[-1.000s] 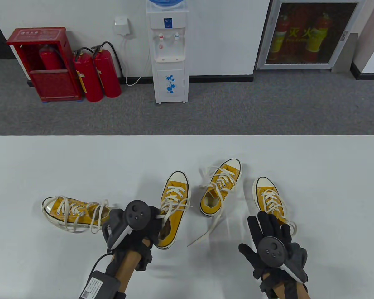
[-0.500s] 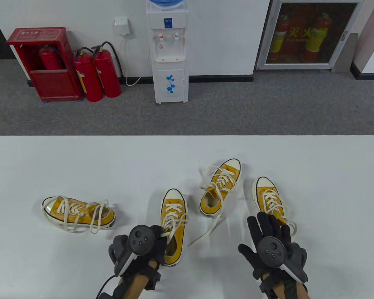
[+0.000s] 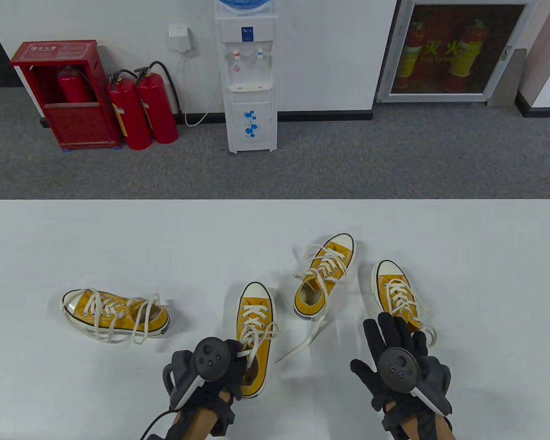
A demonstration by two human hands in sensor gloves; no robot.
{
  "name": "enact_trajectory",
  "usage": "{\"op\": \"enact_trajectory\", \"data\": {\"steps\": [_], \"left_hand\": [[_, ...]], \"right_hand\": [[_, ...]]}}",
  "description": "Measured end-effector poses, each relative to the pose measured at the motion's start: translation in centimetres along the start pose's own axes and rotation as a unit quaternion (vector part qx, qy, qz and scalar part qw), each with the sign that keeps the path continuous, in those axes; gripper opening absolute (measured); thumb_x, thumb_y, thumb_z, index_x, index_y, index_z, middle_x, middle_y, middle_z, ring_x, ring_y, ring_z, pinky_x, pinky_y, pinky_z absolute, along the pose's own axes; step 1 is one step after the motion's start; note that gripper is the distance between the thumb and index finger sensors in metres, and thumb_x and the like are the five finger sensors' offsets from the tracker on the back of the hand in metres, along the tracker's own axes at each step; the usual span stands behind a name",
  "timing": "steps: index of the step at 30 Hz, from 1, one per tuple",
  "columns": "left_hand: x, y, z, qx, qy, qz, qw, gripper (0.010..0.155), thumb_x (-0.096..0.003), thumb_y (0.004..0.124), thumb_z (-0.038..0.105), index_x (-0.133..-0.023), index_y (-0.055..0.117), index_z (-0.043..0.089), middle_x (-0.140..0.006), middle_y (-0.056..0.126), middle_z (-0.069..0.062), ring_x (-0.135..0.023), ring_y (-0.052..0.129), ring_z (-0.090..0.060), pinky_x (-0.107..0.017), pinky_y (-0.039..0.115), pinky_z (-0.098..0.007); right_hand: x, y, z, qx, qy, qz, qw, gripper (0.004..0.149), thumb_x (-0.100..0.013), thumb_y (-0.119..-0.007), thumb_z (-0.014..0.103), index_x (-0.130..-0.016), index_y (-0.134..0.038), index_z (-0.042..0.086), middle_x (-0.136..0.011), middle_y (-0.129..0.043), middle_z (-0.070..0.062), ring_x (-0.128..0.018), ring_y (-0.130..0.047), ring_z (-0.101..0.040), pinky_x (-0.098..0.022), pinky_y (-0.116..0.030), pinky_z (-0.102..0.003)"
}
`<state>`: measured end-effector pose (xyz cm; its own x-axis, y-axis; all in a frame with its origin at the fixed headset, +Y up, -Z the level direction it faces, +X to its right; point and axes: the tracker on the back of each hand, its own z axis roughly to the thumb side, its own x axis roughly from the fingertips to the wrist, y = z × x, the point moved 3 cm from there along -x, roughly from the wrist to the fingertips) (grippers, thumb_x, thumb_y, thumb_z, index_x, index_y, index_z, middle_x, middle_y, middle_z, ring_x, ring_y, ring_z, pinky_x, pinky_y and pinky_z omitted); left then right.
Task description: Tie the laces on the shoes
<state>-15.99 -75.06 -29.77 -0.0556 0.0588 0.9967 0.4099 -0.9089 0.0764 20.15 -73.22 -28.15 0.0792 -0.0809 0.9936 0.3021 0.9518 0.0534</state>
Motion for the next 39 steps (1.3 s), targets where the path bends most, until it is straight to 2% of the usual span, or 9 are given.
{"op": "enact_trajectory", "data": {"steps": [3, 7, 14, 16, 21, 26, 30, 35, 39], "left_hand": [[0.2, -0.3, -0.5, 0.027, -0.003, -0.035, 0.999, 0.059, -0.0427, 0.085, 0.051, -0.093, 0.077, 0.022, -0.079, 0.095, -0.008, -0.04, 0.11, -0.023, -0.039, 0.091, -0.05], [0.3, -1.4, -0.9, 0.073, 0.002, -0.039, 0.997, 0.065, -0.0429, 0.086, 0.051, -0.099, 0.072, 0.023, -0.09, 0.09, -0.01, -0.059, 0.106, -0.029, -0.051, 0.083, -0.056], [-0.2, -2.1, -1.5, 0.125, -0.003, -0.057, 0.991, 0.061, -0.0477, 0.077, 0.05, -0.103, 0.068, 0.026, -0.104, 0.079, -0.01, -0.083, 0.093, -0.037, -0.065, 0.069, -0.064], [-0.7, -2.4, -1.9, 0.142, -0.01, -0.05, 0.989, 0.06, -0.048, 0.074, 0.052, -0.102, 0.069, 0.027, -0.105, 0.078, -0.011, -0.085, 0.092, -0.038, -0.066, 0.067, -0.065], [-2.4, -2.5, -1.9, 0.188, -0.02, -0.082, 0.979, 0.062, -0.0482, 0.074, 0.054, -0.103, 0.068, 0.027, -0.108, 0.074, -0.011, -0.091, 0.087, -0.04, -0.069, 0.063, -0.067], [-3.8, -1.3, -1.4, 0.141, -0.041, -0.134, 0.98, 0.066, -0.0472, 0.074, 0.059, -0.105, 0.065, 0.028, -0.112, 0.068, -0.011, -0.097, 0.082, -0.04, -0.071, 0.06, -0.068], [-4.2, -0.5, -0.7, 0.163, -0.039, -0.152, 0.974, 0.06, -0.0474, 0.078, 0.053, -0.101, 0.069, 0.027, -0.112, 0.067, -0.01, -0.097, 0.08, -0.039, -0.072, 0.059, -0.068], [-4.3, -1.2, -0.7, 0.174, -0.047, -0.118, 0.976, 0.042, -0.0469, 0.082, 0.043, -0.087, 0.083, 0.029, -0.106, 0.076, -0.008, -0.092, 0.087, -0.036, -0.07, 0.062, -0.067], [-3.9, -2.4, -0.8, 0.203, -0.035, -0.098, 0.974, 0.04, -0.047, 0.082, 0.042, -0.086, 0.083, 0.03, -0.104, 0.08, -0.008, -0.089, 0.09, -0.036, -0.069, 0.064, -0.065]], "right_hand": [[0.0, 0.0, 0.0, -0.001, -0.001, 0.0, 1.0, 0.085, -0.038, -0.071, 0.063, -0.108, -0.036, 0.028, -0.115, -0.016, -0.003, -0.11, -0.026, -0.041, -0.072, -0.02, -0.072], [0.0, 0.0, 0.1, 0.0, 0.003, 0.0, 1.0, 0.085, -0.038, -0.071, 0.063, -0.108, -0.036, 0.028, -0.115, -0.016, -0.003, -0.11, -0.026, -0.041, -0.072, -0.02, -0.072], [0.0, 0.1, 0.1, -0.002, 0.005, -0.004, 1.0, 0.085, -0.038, -0.071, 0.063, -0.108, -0.036, 0.028, -0.115, -0.016, -0.003, -0.11, -0.026, -0.041, -0.072, -0.02, -0.072], [0.0, 0.1, 0.0, -0.003, 0.004, -0.005, 1.0, 0.085, -0.038, -0.071, 0.063, -0.108, -0.036, 0.028, -0.115, -0.016, -0.003, -0.11, -0.026, -0.041, -0.072, -0.02, -0.072], [0.0, 0.1, 0.2, 0.0, 0.008, -0.006, 1.0, 0.085, -0.039, -0.071, 0.063, -0.108, -0.036, 0.028, -0.115, -0.017, -0.003, -0.11, -0.026, -0.041, -0.072, -0.02, -0.072], [0.0, 0.0, 0.2, -0.001, 0.009, -0.004, 1.0, 0.085, -0.039, -0.071, 0.063, -0.108, -0.037, 0.027, -0.115, -0.017, -0.004, -0.11, -0.027, -0.041, -0.072, -0.02, -0.072], [0.1, 0.0, 0.2, 0.0, 0.011, -0.003, 1.0, 0.085, -0.038, -0.071, 0.063, -0.108, -0.037, 0.027, -0.115, -0.017, -0.004, -0.109, -0.027, -0.041, -0.072, -0.02, -0.072], [0.1, 0.0, 0.2, 0.0, 0.011, -0.004, 1.0, 0.084, -0.039, -0.071, 0.063, -0.108, -0.038, 0.027, -0.115, -0.018, -0.004, -0.11, -0.027, -0.041, -0.072, -0.02, -0.072], [0.1, 0.0, 0.2, -0.001, 0.011, -0.005, 1.0, 0.084, -0.039, -0.071, 0.063, -0.108, -0.038, 0.027, -0.115, -0.018, -0.004, -0.11, -0.027, -0.041, -0.072, -0.02, -0.072]]}}
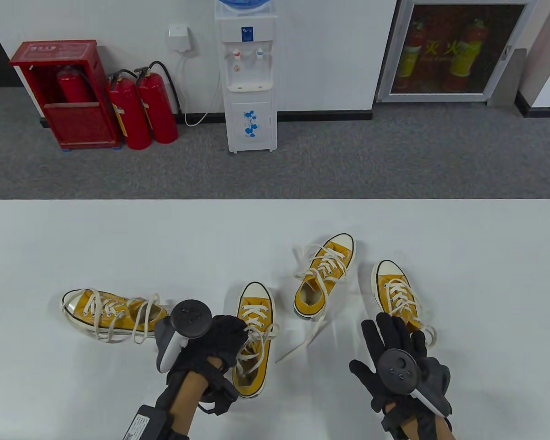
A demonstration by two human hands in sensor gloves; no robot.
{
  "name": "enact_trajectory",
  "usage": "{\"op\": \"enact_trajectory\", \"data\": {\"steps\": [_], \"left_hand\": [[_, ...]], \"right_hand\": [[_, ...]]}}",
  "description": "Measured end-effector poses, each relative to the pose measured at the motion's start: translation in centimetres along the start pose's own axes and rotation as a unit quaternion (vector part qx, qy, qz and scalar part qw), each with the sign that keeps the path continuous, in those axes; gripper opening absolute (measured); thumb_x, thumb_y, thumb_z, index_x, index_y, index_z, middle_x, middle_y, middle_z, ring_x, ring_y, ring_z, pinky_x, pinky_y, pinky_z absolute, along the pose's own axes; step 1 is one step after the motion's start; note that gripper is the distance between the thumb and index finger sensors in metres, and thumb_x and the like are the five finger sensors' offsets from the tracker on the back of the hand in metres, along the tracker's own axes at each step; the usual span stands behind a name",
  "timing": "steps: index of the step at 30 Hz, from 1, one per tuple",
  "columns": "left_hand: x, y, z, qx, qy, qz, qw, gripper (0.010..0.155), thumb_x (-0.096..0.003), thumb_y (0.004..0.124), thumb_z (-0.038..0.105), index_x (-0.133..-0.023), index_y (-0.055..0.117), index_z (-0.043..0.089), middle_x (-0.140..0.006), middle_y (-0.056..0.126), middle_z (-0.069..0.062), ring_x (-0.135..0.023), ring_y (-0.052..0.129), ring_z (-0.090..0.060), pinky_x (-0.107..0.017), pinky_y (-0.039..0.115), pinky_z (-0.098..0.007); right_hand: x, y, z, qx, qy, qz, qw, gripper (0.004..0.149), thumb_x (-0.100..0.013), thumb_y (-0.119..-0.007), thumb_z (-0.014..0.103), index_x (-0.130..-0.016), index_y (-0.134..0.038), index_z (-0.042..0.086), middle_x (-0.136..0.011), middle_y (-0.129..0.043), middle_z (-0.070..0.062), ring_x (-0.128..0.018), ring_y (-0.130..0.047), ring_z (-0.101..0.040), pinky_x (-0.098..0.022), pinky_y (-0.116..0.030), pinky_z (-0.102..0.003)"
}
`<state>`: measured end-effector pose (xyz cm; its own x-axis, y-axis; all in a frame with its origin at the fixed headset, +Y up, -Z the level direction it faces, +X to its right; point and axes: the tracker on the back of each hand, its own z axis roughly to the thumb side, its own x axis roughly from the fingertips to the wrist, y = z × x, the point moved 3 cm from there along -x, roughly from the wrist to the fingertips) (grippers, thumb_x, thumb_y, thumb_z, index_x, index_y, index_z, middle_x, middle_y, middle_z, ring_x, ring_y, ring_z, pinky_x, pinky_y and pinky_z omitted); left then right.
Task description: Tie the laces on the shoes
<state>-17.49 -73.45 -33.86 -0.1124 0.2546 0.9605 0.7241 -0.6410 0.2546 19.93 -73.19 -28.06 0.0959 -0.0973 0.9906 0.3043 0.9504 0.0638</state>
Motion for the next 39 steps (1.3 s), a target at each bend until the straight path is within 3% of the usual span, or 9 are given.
{"op": "enact_trajectory", "data": {"steps": [11, 21, 28, 32, 34, 37, 39], "left_hand": [[2.7, -4.8, 1.3, 0.113, 0.056, 0.048, 0.991, 0.041, -0.0479, 0.078, 0.044, -0.087, 0.078, 0.031, -0.087, 0.095, -0.003, -0.07, 0.109, -0.027, -0.057, 0.084, -0.055], [3.3, -7.5, -1.4, 0.248, 0.059, 0.086, 0.963, 0.041, -0.0466, 0.08, 0.045, -0.084, 0.074, 0.029, -0.079, 0.092, -0.003, -0.035, 0.108, -0.013, -0.03, 0.097, -0.039], [2.9, -7.7, -4.3, 0.281, 0.047, 0.09, 0.954, 0.038, -0.0455, 0.082, 0.052, -0.077, 0.077, 0.031, -0.075, 0.097, 0.002, -0.017, 0.106, -0.006, -0.014, 0.096, -0.031], [2.8, -7.5, -6.1, 0.258, 0.027, 0.132, 0.957, 0.036, -0.043, 0.083, 0.06, -0.065, 0.086, 0.031, -0.057, 0.109, 0.004, 0.001, 0.103, -0.004, -0.001, 0.094, -0.029], [2.6, -6.8, -7.0, 0.274, 0.032, 0.119, 0.954, 0.037, -0.0433, 0.081, 0.062, -0.061, 0.09, 0.031, -0.053, 0.112, 0.003, 0.004, 0.104, -0.005, 0.0, 0.094, -0.03], [2.4, -6.1, -8.2, 0.319, 0.03, 0.112, 0.941, 0.034, -0.0454, 0.08, 0.058, -0.063, 0.091, 0.031, -0.057, 0.113, 0.0, 0.004, 0.104, -0.006, 0.0, 0.094, -0.031], [2.4, -5.7, -8.8, 0.325, 0.039, 0.105, 0.939, 0.036, -0.0472, 0.078, 0.055, -0.071, 0.088, 0.031, -0.069, 0.111, -0.002, 0.001, 0.103, -0.006, -0.003, 0.094, -0.031]], "right_hand": [[0.0, 0.0, -0.1, -0.002, -0.002, -0.001, 1.0, 0.084, -0.039, -0.071, 0.063, -0.108, -0.038, 0.027, -0.115, -0.018, -0.004, -0.11, -0.027, -0.041, -0.072, -0.02, -0.072], [0.0, 0.0, -0.1, 0.001, -0.001, -0.002, 1.0, 0.084, -0.038, -0.071, 0.063, -0.108, -0.038, 0.027, -0.115, -0.018, -0.004, -0.109, -0.027, -0.041, -0.072, -0.02, -0.072], [0.0, 0.0, 0.1, 0.006, 0.001, -0.002, 1.0, 0.084, -0.039, -0.071, 0.063, -0.108, -0.038, 0.027, -0.115, -0.018, -0.004, -0.109, -0.027, -0.041, -0.072, -0.021, -0.072], [0.0, -0.1, 0.3, 0.01, 0.004, -0.002, 1.0, 0.084, -0.039, -0.071, 0.063, -0.108, -0.038, 0.027, -0.115, -0.018, -0.004, -0.109, -0.027, -0.041, -0.072, -0.021, -0.072], [0.0, -0.1, 0.3, 0.012, 0.004, -0.004, 1.0, 0.084, -0.039, -0.071, 0.063, -0.108, -0.038, 0.027, -0.115, -0.018, -0.004, -0.109, -0.027, -0.041, -0.072, -0.021, -0.072], [0.0, -0.2, 0.5, 0.019, 0.001, -0.006, 1.0, 0.084, -0.039, -0.071, 0.063, -0.108, -0.039, 0.027, -0.115, -0.018, -0.004, -0.109, -0.027, -0.041, -0.072, -0.021, -0.072], [-0.1, -0.3, 0.6, 0.028, 0.0, -0.006, 1.0, 0.084, -0.039, -0.071, 0.062, -0.108, -0.039, 0.027, -0.115, -0.019, -0.004, -0.109, -0.028, -0.041, -0.072, -0.021, -0.072]]}}
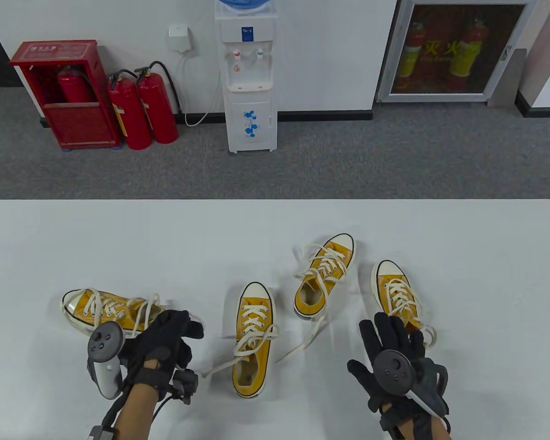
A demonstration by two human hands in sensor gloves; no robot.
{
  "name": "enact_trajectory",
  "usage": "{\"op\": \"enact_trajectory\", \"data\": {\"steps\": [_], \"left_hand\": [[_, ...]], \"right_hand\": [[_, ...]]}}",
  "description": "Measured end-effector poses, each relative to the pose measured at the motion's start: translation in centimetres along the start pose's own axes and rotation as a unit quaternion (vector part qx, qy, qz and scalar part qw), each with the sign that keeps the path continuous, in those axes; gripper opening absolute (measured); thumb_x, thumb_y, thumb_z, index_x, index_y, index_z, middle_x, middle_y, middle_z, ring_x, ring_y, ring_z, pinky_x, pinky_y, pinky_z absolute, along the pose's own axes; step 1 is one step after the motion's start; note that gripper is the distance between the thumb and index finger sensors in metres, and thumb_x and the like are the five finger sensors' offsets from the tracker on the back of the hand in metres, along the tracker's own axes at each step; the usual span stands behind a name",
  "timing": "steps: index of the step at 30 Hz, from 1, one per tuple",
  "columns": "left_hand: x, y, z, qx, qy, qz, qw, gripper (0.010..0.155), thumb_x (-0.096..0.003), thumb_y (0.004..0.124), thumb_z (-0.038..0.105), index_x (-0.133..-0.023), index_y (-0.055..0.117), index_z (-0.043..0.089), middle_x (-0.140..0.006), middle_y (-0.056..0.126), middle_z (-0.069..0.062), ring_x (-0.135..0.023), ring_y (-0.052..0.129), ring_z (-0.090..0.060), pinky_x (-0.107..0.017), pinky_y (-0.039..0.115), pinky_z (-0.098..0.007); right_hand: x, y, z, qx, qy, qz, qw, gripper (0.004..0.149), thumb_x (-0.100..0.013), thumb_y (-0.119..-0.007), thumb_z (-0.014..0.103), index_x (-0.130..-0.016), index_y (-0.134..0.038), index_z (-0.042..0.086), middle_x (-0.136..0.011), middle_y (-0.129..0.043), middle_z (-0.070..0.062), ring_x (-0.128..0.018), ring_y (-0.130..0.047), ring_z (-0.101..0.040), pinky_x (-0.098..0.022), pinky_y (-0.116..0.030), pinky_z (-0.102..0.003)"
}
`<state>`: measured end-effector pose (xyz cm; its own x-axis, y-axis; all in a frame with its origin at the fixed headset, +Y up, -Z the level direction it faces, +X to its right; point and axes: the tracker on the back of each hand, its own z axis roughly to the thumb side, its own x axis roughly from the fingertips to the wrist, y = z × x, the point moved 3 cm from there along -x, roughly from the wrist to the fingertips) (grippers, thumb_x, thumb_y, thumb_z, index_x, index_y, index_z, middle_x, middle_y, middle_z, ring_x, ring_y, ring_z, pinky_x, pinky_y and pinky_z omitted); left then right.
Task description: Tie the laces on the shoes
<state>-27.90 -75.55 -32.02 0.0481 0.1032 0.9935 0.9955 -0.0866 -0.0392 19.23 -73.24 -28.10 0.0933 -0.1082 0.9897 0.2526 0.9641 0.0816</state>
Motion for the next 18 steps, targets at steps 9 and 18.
{"op": "enact_trajectory", "data": {"steps": [9, 18], "left_hand": [[0.4, 0.4, -0.7, 0.033, 0.002, -0.011, 0.999, 0.048, -0.0491, 0.075, 0.052, -0.093, 0.077, 0.032, -0.088, 0.099, -0.006, -0.009, 0.104, -0.007, -0.011, 0.094, -0.032], [0.6, 0.6, -0.3, 0.028, 0.019, -0.02, 0.999, 0.051, -0.0487, 0.074, 0.055, -0.093, 0.078, 0.03, -0.087, 0.099, -0.006, -0.007, 0.103, -0.007, -0.01, 0.094, -0.032]], "right_hand": [[-1.7, 1.0, 5.5, 0.024, 0.037, 0.025, 0.999, 0.079, -0.04, -0.077, 0.057, -0.107, -0.047, 0.026, -0.115, -0.025, -0.005, -0.109, -0.033, -0.041, -0.072, -0.025, -0.072], [-4.6, -0.5, 14.4, -0.113, 0.107, 0.075, 0.985, 0.068, -0.04, -0.085, 0.048, -0.102, -0.063, 0.029, -0.115, -0.034, -0.004, -0.109, -0.042, -0.041, -0.073, -0.03, -0.072]]}}
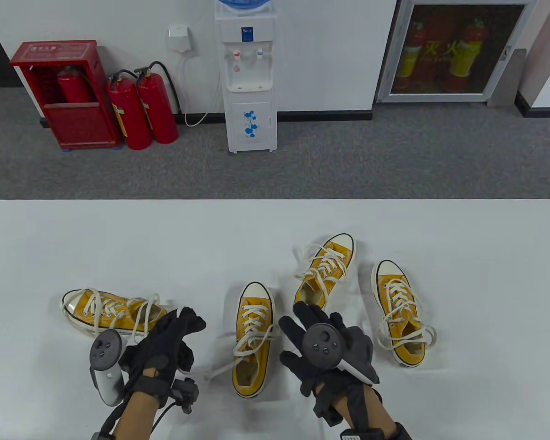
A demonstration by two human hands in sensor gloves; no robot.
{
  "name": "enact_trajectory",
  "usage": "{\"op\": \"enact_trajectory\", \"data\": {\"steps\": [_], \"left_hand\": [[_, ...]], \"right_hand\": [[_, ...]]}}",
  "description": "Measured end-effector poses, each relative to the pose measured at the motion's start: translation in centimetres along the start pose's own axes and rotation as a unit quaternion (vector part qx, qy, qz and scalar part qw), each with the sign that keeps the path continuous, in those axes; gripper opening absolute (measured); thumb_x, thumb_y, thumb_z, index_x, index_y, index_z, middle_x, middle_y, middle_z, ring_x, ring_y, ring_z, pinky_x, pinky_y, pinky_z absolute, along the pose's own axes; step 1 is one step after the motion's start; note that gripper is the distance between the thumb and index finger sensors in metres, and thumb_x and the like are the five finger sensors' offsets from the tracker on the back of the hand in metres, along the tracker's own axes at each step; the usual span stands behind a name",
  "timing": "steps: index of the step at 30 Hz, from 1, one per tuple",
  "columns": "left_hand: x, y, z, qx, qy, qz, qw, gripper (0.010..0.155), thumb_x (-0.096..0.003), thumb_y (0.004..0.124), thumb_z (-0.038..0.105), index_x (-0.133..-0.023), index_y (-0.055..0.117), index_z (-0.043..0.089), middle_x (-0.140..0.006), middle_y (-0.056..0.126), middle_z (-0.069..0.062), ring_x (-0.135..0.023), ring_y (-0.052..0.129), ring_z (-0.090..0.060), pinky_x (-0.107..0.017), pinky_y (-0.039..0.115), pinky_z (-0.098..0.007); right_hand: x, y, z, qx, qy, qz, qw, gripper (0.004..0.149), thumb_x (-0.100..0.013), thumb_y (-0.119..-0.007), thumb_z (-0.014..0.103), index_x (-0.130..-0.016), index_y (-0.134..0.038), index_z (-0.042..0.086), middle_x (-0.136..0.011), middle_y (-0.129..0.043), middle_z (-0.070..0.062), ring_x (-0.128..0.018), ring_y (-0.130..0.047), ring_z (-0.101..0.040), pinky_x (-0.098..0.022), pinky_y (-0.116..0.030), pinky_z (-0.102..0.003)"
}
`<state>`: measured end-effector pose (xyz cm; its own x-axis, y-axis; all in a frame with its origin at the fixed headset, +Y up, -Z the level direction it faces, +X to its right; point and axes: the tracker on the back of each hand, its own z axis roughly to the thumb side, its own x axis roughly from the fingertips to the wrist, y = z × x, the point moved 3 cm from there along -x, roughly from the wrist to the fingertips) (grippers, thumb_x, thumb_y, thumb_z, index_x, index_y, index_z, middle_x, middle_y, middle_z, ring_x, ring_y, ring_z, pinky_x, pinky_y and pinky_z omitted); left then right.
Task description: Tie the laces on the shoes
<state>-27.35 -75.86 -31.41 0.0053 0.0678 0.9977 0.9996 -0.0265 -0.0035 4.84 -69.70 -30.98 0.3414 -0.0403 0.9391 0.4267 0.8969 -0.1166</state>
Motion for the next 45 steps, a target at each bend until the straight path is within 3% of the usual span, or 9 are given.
{"op": "enact_trajectory", "data": {"steps": [10, 16, 23, 26, 35, 38, 45], "left_hand": [[-0.1, -0.1, 0.0, -0.022, 0.004, 0.001, 1.0, 0.052, -0.0487, 0.074, 0.056, -0.093, 0.078, 0.028, -0.086, 0.1, -0.007, -0.006, 0.103, -0.007, -0.009, 0.093, -0.032], [-0.1, -0.1, 0.0, -0.036, 0.002, 0.002, 0.999, 0.052, -0.0488, 0.074, 0.056, -0.093, 0.078, 0.028, -0.086, 0.1, -0.007, -0.006, 0.102, -0.007, -0.009, 0.093, -0.032], [-0.1, 0.1, -0.1, -0.046, 0.001, -0.002, 0.999, 0.053, -0.0487, 0.074, 0.056, -0.093, 0.078, 0.028, -0.086, 0.1, -0.007, -0.005, 0.102, -0.007, -0.008, 0.093, -0.032], [-0.1, 0.1, -0.1, -0.047, 0.0, -0.003, 0.999, 0.052, -0.0487, 0.074, 0.056, -0.093, 0.078, 0.028, -0.086, 0.1, -0.007, -0.006, 0.102, -0.007, -0.009, 0.093, -0.032], [-0.2, 0.3, -0.1, -0.057, 0.007, -0.007, 0.998, 0.053, -0.0488, 0.073, 0.056, -0.094, 0.077, 0.028, -0.088, 0.098, -0.006, -0.009, 0.103, -0.008, -0.012, 0.093, -0.033], [-0.2, 0.4, -0.1, -0.059, 0.01, -0.009, 0.998, 0.054, -0.0488, 0.073, 0.057, -0.094, 0.076, 0.028, -0.089, 0.097, -0.006, -0.012, 0.103, -0.009, -0.014, 0.093, -0.034], [-0.2, 1.5, 0.0, -0.065, 0.018, -0.036, 0.997, 0.057, -0.0485, 0.072, 0.059, -0.097, 0.072, 0.029, -0.093, 0.093, -0.006, -0.017, 0.104, -0.01, -0.019, 0.093, -0.035]], "right_hand": [[-2.5, -4.8, 1.9, 0.03, 0.033, 0.043, 0.998, 0.071, -0.039, -0.088, 0.046, -0.102, -0.057, 0.037, -0.115, -0.037, -0.002, -0.109, -0.042, -0.041, -0.073, -0.031, -0.072], [-2.5, -6.0, 1.5, 0.026, 0.033, 0.028, 0.999, 0.065, -0.04, -0.086, 0.045, -0.1, -0.06, 0.04, -0.113, -0.046, 0.0, -0.107, -0.048, -0.04, -0.073, -0.033, -0.071], [-2.4, -5.3, 1.4, 0.011, 0.029, -0.043, 0.999, 0.048, -0.041, -0.084, 0.043, -0.089, -0.08, 0.038, -0.105, -0.067, 0.001, -0.102, -0.065, -0.036, -0.072, -0.041, -0.068], [-2.4, -4.9, 1.2, -0.009, 0.025, -0.048, 0.998, 0.047, -0.041, -0.085, 0.043, -0.087, -0.083, 0.035, -0.104, -0.071, 0.001, -0.101, -0.067, -0.036, -0.072, -0.041, -0.068], [-2.4, -1.8, -0.6, -0.169, -0.015, -0.082, 0.982, 0.044, -0.042, -0.083, 0.041, -0.081, -0.092, 0.023, -0.098, -0.079, -0.003, -0.097, -0.072, -0.037, -0.071, -0.043, -0.068], [-2.3, -0.6, -1.4, -0.224, -0.027, -0.097, 0.969, 0.044, -0.042, -0.082, 0.041, -0.079, -0.092, 0.02, -0.094, -0.083, -0.005, -0.092, -0.079, -0.036, -0.071, -0.046, -0.067], [-2.1, 0.9, -2.0, -0.277, -0.034, -0.109, 0.954, 0.043, -0.043, -0.082, 0.044, -0.078, -0.093, 0.021, -0.082, -0.091, -0.007, -0.062, -0.096, -0.031, -0.066, -0.062, -0.06]]}}
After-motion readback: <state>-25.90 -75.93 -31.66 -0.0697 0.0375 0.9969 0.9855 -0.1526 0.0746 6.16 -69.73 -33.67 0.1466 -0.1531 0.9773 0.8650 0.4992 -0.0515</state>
